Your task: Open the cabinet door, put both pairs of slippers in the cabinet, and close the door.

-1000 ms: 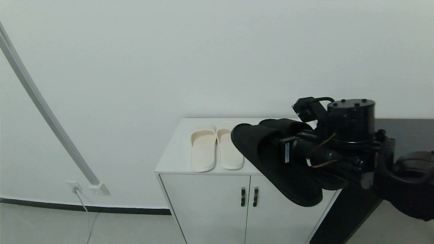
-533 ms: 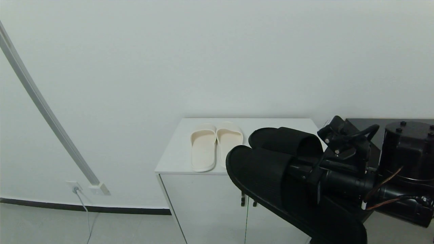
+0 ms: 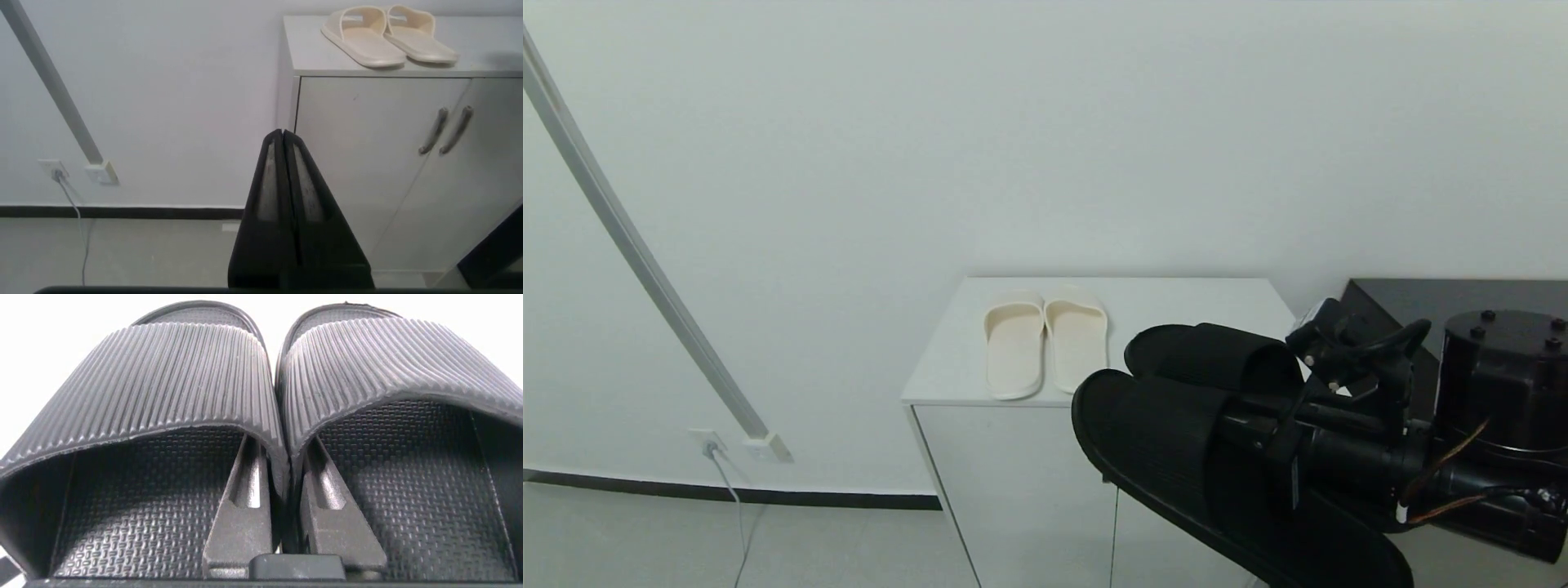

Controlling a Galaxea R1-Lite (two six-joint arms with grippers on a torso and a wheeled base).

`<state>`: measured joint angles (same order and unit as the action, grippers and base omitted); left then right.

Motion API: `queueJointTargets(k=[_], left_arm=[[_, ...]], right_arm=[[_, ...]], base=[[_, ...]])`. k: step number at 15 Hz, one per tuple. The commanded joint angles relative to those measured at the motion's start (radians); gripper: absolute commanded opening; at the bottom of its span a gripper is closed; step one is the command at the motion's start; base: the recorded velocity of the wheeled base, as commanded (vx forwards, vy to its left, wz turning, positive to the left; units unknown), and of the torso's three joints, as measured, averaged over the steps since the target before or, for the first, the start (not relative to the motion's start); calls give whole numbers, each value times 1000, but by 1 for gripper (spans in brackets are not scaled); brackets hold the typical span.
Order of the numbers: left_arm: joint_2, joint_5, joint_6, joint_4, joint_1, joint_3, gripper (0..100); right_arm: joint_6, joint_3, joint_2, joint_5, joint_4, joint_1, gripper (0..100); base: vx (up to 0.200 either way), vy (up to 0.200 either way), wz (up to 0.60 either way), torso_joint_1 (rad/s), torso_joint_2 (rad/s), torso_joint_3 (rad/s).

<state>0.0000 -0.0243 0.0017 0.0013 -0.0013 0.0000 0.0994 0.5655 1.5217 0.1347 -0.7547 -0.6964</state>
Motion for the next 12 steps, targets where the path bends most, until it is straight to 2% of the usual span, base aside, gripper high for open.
queueJointTargets(k=[1,12], left_arm=[[2,0,0,0,0,0,0],[2,1,-5,0,0,0,0]], right_arm=[[0,-10,5,0,0,0,0],[-1,-65,-23,5,-9,0,0]], base=[[-200,0,0,-2,2,7],[0,0,0,0,0,0]])
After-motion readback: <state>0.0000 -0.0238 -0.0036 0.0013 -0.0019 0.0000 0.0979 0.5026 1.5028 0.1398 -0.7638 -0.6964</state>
